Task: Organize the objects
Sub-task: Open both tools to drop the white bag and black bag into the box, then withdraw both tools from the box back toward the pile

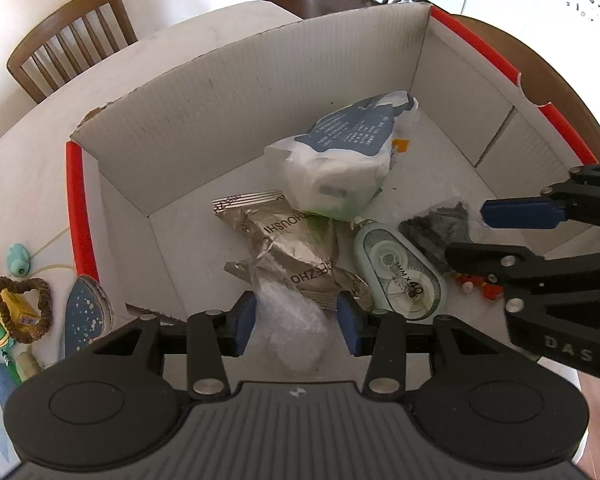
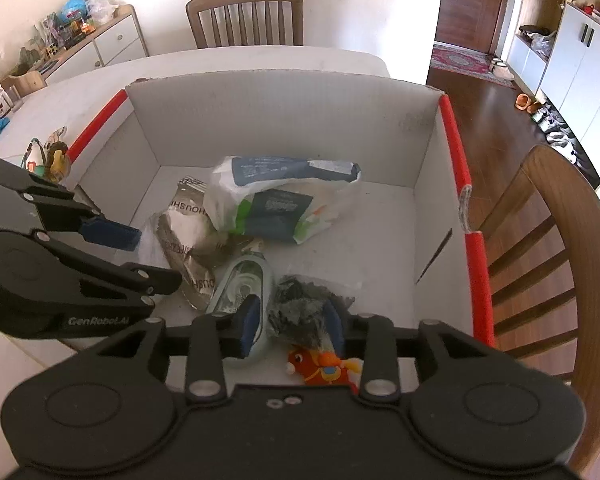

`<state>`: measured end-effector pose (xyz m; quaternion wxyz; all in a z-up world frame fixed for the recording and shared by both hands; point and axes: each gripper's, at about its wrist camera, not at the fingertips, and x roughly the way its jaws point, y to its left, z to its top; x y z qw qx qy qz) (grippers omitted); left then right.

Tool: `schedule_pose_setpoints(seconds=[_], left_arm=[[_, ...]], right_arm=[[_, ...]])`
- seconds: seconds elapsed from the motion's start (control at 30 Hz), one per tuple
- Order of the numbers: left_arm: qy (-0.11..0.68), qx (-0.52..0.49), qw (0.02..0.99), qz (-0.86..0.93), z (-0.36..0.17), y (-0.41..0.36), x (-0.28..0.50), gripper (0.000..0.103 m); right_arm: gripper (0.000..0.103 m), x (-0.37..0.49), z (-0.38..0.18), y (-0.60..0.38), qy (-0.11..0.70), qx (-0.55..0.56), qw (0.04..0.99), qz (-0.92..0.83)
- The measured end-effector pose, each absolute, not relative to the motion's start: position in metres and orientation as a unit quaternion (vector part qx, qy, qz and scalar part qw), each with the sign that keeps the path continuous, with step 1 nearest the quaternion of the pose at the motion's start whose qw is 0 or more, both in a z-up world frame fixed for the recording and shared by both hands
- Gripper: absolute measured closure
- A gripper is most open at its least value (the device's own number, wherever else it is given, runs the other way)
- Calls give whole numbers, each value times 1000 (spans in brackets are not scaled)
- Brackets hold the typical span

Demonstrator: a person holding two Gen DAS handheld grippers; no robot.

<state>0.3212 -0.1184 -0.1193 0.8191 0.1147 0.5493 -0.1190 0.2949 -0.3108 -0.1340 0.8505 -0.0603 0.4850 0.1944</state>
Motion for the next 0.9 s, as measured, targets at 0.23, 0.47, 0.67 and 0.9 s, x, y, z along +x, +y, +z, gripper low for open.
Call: schedule_pose_setpoints(seconds=[0.23, 0.47, 0.67, 0.9], left_arm=[[534, 95, 830, -129, -109, -113, 315, 46], [511, 79, 846, -129, -91, -112, 308, 43], [483, 65, 863, -130, -70, -104, 296, 43], [450, 49, 882, -132, -47, -90, 279, 43]], right_arm=[[63, 289, -125, -315, 475, -49, 856, 200], [60, 279, -107, -318, 457, -35, 864, 207], [54, 268, -90, -319, 440, -24, 874, 204], [49, 256, -71, -315, 418, -13, 886, 201]])
